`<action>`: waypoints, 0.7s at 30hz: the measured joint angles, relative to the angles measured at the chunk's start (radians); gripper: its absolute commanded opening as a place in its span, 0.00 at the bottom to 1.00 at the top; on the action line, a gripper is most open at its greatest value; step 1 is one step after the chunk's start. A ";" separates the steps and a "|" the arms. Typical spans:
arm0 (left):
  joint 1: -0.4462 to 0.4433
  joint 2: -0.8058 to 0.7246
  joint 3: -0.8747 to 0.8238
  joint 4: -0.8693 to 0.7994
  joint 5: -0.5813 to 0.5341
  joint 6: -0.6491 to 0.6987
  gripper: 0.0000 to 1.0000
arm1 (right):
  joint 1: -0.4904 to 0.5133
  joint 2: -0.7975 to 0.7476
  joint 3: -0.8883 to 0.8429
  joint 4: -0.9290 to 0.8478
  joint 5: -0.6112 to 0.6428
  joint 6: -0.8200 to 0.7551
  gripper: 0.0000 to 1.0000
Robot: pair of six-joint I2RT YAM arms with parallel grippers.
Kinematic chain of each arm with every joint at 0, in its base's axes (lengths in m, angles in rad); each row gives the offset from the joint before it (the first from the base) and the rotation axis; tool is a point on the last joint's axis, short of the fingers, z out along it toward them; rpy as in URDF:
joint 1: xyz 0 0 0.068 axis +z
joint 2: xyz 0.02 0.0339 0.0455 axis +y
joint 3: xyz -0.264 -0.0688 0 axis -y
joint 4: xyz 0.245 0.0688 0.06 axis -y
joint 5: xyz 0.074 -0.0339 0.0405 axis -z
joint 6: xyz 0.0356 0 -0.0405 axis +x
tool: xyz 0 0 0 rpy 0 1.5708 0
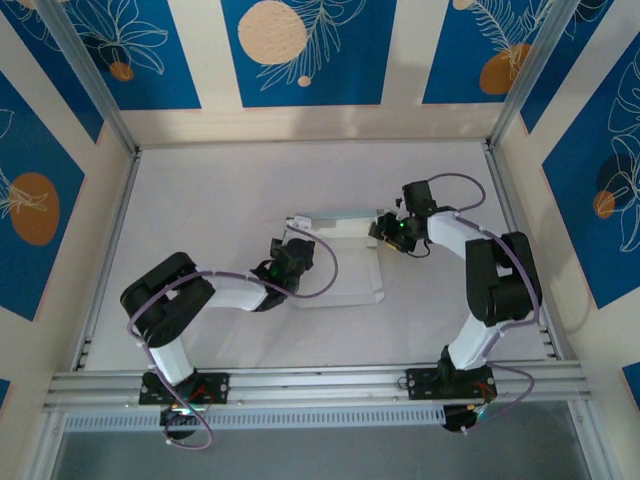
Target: Fold the paper box
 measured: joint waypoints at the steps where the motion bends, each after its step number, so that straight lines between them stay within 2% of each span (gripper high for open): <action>1: 0.000 -0.001 0.000 0.004 0.000 -0.001 0.00 | -0.002 -0.029 -0.032 0.031 -0.013 0.010 0.52; 7: 0.000 -0.013 -0.002 0.019 0.005 -0.026 0.00 | -0.009 -0.202 -0.222 0.195 -0.037 0.081 0.45; 13: -0.001 0.021 -0.017 0.066 0.011 -0.055 0.00 | -0.010 -0.327 -0.303 0.262 0.002 0.121 0.34; 21: 0.000 0.103 -0.017 0.098 0.022 -0.111 0.00 | 0.006 -0.282 -0.277 0.221 0.031 0.149 0.29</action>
